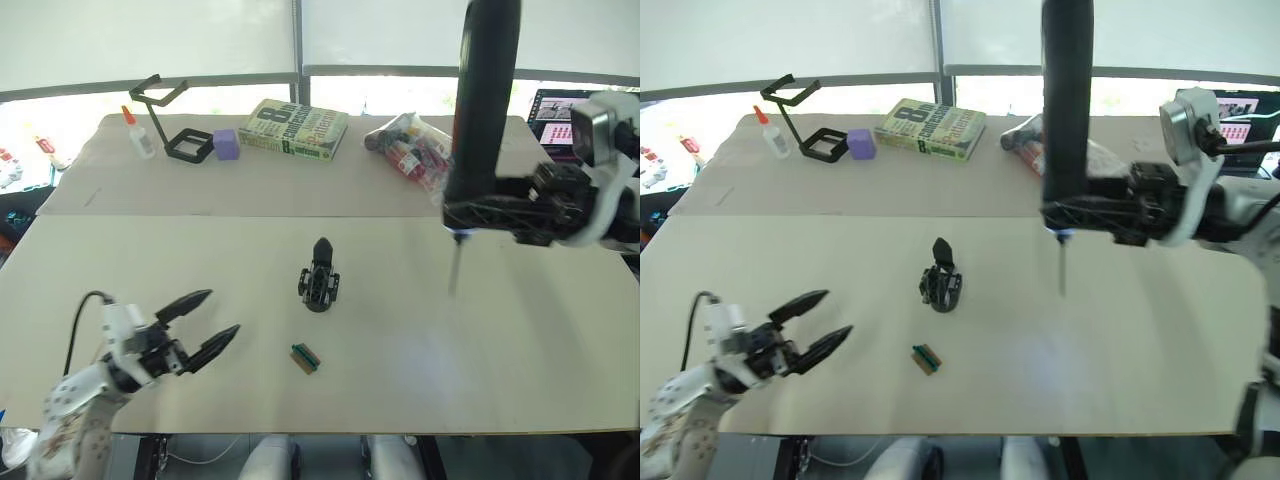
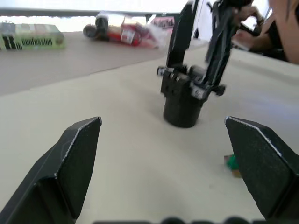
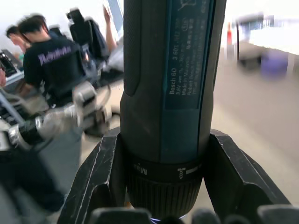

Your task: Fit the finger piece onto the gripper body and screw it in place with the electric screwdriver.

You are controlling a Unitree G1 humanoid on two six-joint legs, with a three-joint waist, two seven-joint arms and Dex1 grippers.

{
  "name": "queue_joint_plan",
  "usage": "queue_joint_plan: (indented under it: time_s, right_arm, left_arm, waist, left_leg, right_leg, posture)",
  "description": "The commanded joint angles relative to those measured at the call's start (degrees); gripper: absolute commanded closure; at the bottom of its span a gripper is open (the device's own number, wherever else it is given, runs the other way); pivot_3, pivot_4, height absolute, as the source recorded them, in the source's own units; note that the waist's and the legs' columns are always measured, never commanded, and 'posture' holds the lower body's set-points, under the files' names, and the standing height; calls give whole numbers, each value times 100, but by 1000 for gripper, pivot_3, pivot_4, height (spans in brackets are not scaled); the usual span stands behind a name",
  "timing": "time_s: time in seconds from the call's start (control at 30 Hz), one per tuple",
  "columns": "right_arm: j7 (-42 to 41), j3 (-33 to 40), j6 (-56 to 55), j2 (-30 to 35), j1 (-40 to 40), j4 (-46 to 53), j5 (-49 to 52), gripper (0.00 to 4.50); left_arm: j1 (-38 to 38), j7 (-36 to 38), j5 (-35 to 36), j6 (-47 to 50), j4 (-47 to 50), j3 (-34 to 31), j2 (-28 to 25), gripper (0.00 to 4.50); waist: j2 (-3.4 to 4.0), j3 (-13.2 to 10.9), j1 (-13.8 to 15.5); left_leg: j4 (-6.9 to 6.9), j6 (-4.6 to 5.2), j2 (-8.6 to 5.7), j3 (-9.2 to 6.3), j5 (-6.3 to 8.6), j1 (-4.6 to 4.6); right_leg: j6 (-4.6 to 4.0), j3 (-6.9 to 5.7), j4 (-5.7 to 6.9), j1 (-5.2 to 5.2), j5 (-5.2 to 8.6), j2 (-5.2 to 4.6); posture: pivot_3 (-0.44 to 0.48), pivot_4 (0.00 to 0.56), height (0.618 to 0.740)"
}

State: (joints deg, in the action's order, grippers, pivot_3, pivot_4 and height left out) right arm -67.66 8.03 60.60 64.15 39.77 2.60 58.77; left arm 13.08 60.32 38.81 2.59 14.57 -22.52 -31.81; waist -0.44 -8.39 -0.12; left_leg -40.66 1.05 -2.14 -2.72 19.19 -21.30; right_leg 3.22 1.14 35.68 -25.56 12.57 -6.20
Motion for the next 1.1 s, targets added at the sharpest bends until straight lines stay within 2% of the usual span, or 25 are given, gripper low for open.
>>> queue_joint_plan:
  time_s: [0.03,0.07,0.13,0.27,0.37,0.5,0.57,0.6,0.67,0.73,0.77,0.9,0.93,1.0,1.03,1.1]
  right_arm:
    - [-778,-1265,85,821,-64,-324,-1211,2584]
    - [-894,-1831,-82,963,-44,-459,-1796,2584]
    - [-1076,-2539,-298,1015,79,-721,-2555,2584]
    - [-769,-3617,-799,597,438,-1573,-4187,2584]
    - [-643,-3829,-1075,59,650,-2402,-4729,2584]
    - [-642,-3871,-1497,-432,801,-3201,-5198,2584]
    - [-737,-3899,-1702,-565,859,-3487,-5411,2584]
    - [-784,-3894,-1790,-609,901,-3613,-5503,2584]
    - [-933,-3867,-1921,-661,1012,-3825,-5664,2584]
    - [-1070,-3782,-2021,-682,1169,-4043,-5774,2584]
    - [-1118,-3731,-2067,-692,1246,-4150,-5819,1548]
    - [-1382,-3327,-2342,-418,1376,-4113,-5769,226]
    - [-1553,-3191,-2406,-273,1340,-3938,-5698,63]
    - [-1921,-2813,-2570,14,1183,-3507,-5407,63]
    - [-2077,-2534,-2822,137,1034,-3275,-5198,63]
    - [-2278,-1984,-3428,253,727,-2875,-4829,63]
  left_arm:
    - [355,251,375,297,487,-571,-519,16]
    - [510,370,467,446,555,-701,-706,16]
    - [666,481,554,563,571,-861,-902,16]
    - [873,499,592,765,340,-1062,-946,16]
    - [1016,436,393,716,310,-1076,-843,16]
    - [1042,364,269,519,377,-1145,-700,16]
    - [1085,437,316,545,404,-1194,-710,16]
    - [1091,430,352,576,401,-1220,-719,16]
    - [1095,403,390,649,389,-1263,-751,16]
    - [1054,241,239,683,310,-1310,-802,16]
    - [1020,117,135,693,258,-1332,-824,0]
    - [902,-199,-319,503,45,-1439,-924,0]
    - [887,-206,-371,454,-2,-1496,-952,0]
    - [876,-237,-495,400,-121,-1605,-1030,0]
    - [875,-274,-638,321,-196,-1644,-1075,0]
    - [874,-261,-839,145,-312,-1700,-1137,0]
  waist:
    - [1,-1,4]
    - [3,-2,-3]
    - [15,-12,-21]
    - [48,-33,-82]
    - [50,-36,-129]
    - [-19,-35,-156]
    - [-57,-34,-161]
    - [-61,-35,-160]
    - [-61,-35,-160]
    - [-62,-34,-152]
    - [-60,-35,-148]
    - [-33,-51,-98]
    - [-15,-61,-73]
    - [11,-60,-44]
    - [15,-60,-34]
    - [16,-59,-41]
  left_leg:
    - [0,5,1,1,3,1]
    - [-1,40,3,6,23,2]
    - [-2,50,-3,17,28,14]
    - [-15,53,-16,26,30,20]
    - [-12,1,-15,36,0,18]
    - [-10,-2,1,39,-2,43]
    - [-10,15,4,38,9,76]
    - [-9,49,6,37,31,96]
    - [-7,53,10,26,36,122]
    - [-9,54,6,25,36,120]
    - [-9,53,3,26,36,120]
    - [-4,11,0,28,12,107]
    - [-1,10,-1,28,11,99]
    - [1,9,-4,33,10,59]
    - [-3,3,-6,34,4,21]
    - [-4,-8,-3,37,-3,1]
  right_leg:
    - [-1,-12,-3,2,1,1]
    - [-3,-24,-4,7,2,2]
    - [-3,-38,-6,19,2,4]
    - [4,-33,0,26,-5,3]
    - [4,-31,10,8,-5,7]
    - [-4,-35,1,37,-9,18]
    - [-5,-35,-5,71,-11,17]
    - [-7,-36,-13,93,-12,17]
    - [-2,-49,-53,139,-28,17]
    - [-1,-48,-62,140,-38,16]
    - [0,-47,-62,140,-38,13]
    - [2,-49,-60,121,-39,13]
    - [2,-49,-60,112,-39,14]
    - [2,-48,-54,63,-39,11]
    - [2,-48,-47,27,-39,10]
    - [2,-54,-35,-7,-39,13]
  posture:
    - [0,150,740]
    - [0,150,740]
    - [0,150,740]
    - [0,150,740]
    - [0,150,740]
    - [0,150,740]
    - [0,150,740]
    - [0,150,740]
    - [0,150,740]
    - [0,150,740]
    - [0,150,740]
    - [0,150,740]
    - [0,150,740]
    - [0,150,740]
    - [0,150,740]
    - [0,150,740]
